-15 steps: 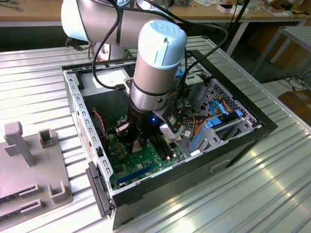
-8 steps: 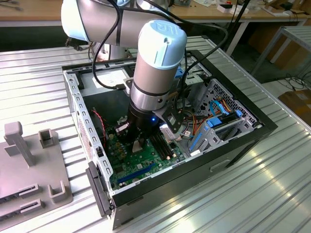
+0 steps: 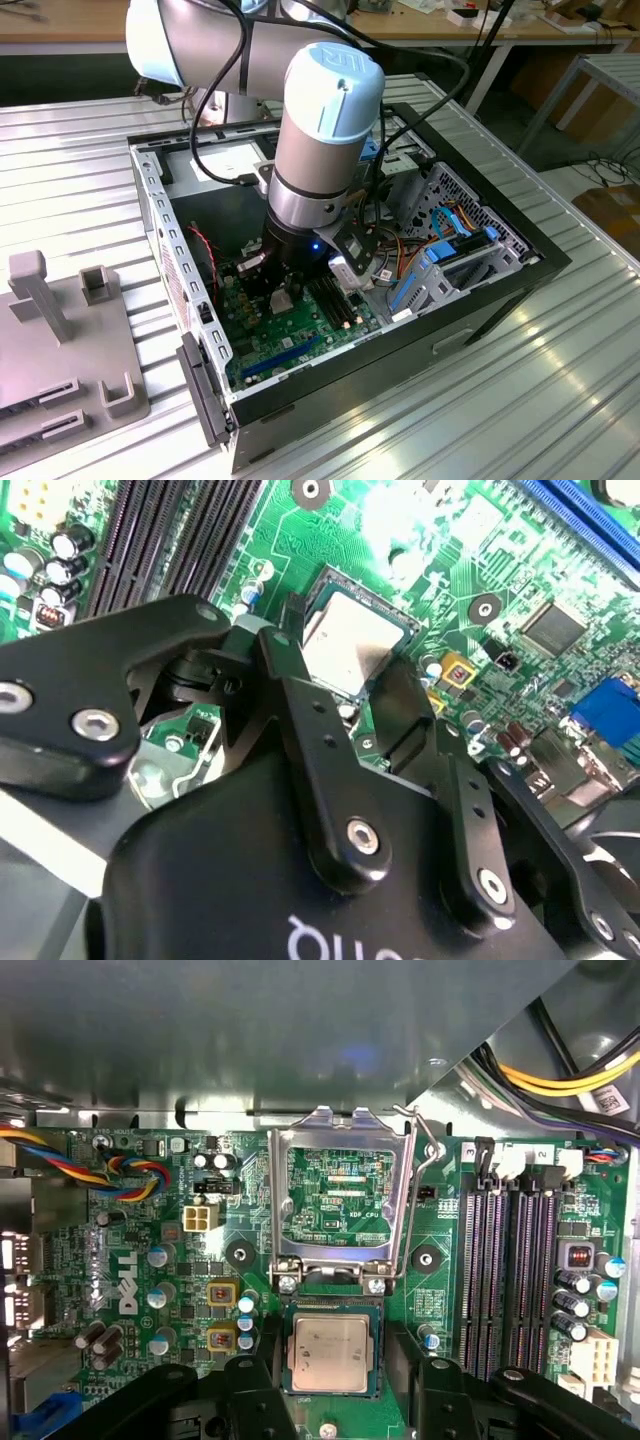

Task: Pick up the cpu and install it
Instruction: 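Place the cpu into insertion slot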

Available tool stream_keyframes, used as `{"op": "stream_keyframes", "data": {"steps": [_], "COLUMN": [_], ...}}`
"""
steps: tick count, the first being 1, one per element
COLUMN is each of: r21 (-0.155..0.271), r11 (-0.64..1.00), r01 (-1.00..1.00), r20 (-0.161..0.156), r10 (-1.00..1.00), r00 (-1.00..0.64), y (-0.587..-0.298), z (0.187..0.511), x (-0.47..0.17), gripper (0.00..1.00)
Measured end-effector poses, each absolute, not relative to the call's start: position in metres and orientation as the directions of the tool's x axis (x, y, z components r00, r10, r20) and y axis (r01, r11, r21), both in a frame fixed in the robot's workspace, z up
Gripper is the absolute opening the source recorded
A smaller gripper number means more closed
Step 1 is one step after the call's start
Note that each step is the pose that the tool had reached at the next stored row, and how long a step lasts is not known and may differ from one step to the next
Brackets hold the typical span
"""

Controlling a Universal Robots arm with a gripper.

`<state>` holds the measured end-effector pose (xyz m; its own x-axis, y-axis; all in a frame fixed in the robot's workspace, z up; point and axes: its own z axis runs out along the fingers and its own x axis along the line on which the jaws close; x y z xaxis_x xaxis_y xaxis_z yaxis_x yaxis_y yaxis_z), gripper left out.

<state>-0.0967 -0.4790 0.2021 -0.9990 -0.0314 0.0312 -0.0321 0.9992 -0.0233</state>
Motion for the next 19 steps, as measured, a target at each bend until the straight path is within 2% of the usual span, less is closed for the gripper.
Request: {"op": "stream_keyframes", "data": {"steps": [4,9,14,16,18,19], "r21": [-0.024,-0.023,-0.024,-0.024,-0.024,-0.024], "r11": [0.999,0.999,0.999,0.999,0.999,0.999], "r01": [-0.032,-0.032,-0.032,-0.032,-0.032,-0.032], "r20": [0.022,0.019,0.019,0.019,0.019,0.019], "r10": [-0.031,-0.031,-0.031,-0.031,-0.031,-0.031], "r00": [-0.999,-0.999,-0.999,-0.999,-0.999,-0.999], "y": [-0.478,-0.478,-0.478,-0.478,-0.478,-0.478], "z": [0.215,0.217,0.217,0.217,0.217,0.217], "x": [-0.097,-0.097,-0.097,-0.097,-0.097,-0.097], "gripper": [0.54,0.53,0.22,0.22,0.11,0.11]}}
